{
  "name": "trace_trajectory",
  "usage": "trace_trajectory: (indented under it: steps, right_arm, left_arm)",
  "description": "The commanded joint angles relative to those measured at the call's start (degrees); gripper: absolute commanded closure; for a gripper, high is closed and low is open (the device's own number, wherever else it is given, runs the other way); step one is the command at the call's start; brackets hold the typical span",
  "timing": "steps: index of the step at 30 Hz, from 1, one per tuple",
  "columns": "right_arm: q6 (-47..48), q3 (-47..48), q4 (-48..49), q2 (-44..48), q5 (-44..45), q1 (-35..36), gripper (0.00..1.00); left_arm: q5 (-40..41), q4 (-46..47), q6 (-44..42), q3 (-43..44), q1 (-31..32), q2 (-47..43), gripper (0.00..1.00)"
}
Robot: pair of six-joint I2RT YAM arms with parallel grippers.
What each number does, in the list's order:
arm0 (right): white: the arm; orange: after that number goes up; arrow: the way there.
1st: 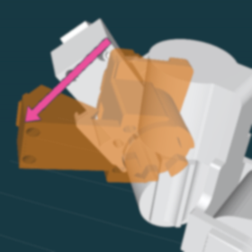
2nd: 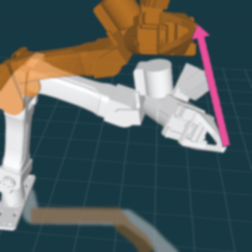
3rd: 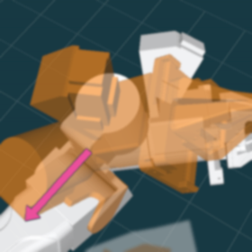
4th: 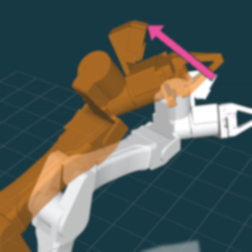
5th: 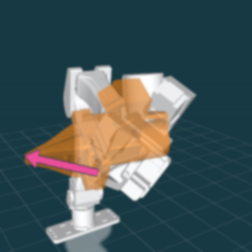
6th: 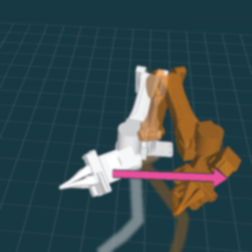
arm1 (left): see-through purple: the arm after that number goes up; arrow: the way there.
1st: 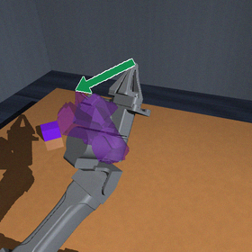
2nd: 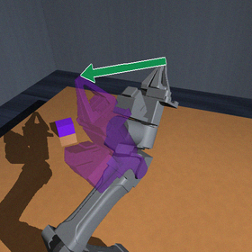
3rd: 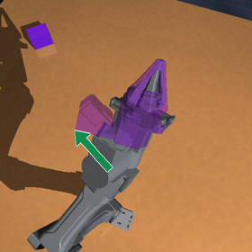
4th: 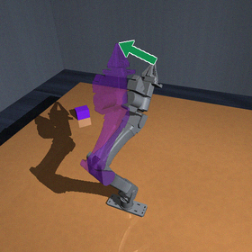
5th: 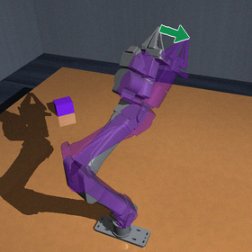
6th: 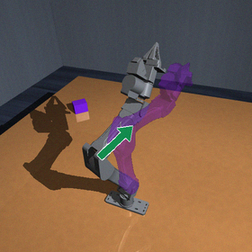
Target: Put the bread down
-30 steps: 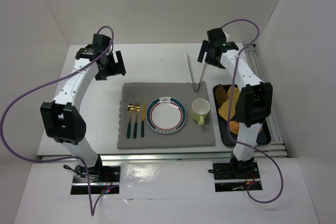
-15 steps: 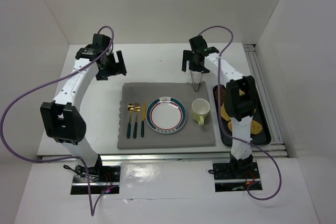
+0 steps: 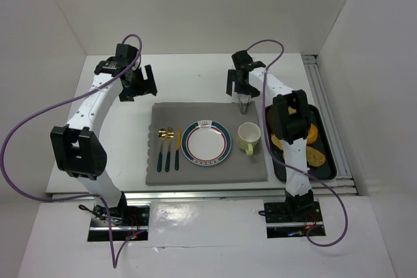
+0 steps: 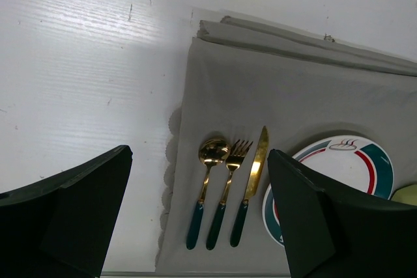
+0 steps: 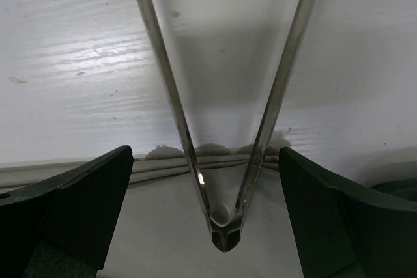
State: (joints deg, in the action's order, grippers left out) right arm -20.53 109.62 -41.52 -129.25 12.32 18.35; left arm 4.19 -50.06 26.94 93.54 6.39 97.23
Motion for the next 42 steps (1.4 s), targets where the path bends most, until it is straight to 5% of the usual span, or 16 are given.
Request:
trace_trajectory:
  steps: [1,9,14,25,32,42]
  right_arm:
    - [-1.0,-1.61,0.65,2.25,2.54,-0.77,0.0]
    - [1.1,-0.9,3.19,-0.3,2.89,-0.77,0.0]
    - [2.52,2.17,6.36,-4.51,1.39,-1.82,0.13]
    - [3.57,10.16,5.22,-2.24,-0.28,-3.06,0.64]
    - [4.89,11.76,-0.22,9.96,-1.85,-6.21,0.64]
    - [6.81,-12.06,-13.57,35.46,-7.66,-17.64,0.61]
  left_arm:
    - [0.47,0.41,-0.84,-0.28,-0.33,-2.22,0.01]
    - [2.58,0.41,-2.07,-0.28,-0.33,-2.22,0.01]
    - [1.44,0.41,-2.07,1.29,-0.33,-2.22,0.01]
    - [2.49,-0.12,-2.07,2.88,-0.33,-2.22,0.02]
    - [3.64,-0.12,-2.07,4.02,-0.33,-1.69,0.02]
    - [0.21,0.41,-2.07,4.02,-0.33,0.68,0.02]
